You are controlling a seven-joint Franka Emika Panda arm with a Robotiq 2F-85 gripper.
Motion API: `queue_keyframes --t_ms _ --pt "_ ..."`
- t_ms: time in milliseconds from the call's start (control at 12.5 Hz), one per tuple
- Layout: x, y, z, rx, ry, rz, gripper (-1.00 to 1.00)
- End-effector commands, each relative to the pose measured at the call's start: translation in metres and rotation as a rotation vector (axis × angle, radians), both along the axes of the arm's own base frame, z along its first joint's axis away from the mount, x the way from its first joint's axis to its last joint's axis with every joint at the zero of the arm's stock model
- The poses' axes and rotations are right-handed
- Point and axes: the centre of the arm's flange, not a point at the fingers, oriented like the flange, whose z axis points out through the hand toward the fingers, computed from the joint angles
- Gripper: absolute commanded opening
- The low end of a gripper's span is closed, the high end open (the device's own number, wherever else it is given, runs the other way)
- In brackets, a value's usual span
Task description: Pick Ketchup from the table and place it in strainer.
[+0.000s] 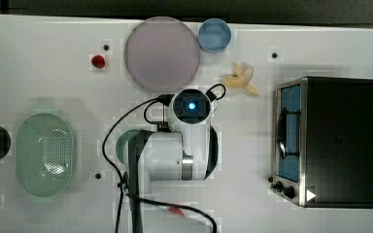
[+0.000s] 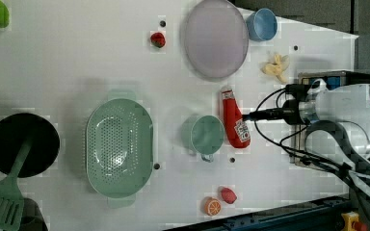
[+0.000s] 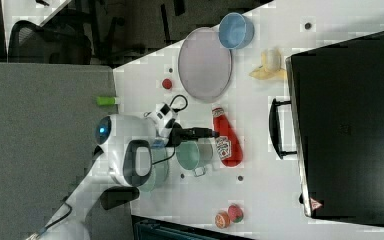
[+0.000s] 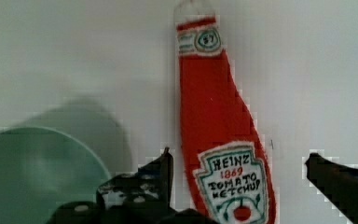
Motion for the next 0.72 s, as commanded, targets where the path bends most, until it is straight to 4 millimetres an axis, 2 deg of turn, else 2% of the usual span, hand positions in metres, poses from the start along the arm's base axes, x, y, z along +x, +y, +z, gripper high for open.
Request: queue_keyframes --t_ms 80,400,720 --pt "-0.002 0.006 -0.024 -0.005 -0.001 0.151 1.0" --pt "-0.008 0.009 -0.065 0.009 0.027 0.155 1.0" --pt "-0.011 0.011 -0.09 0.018 0.017 0.154 1.0"
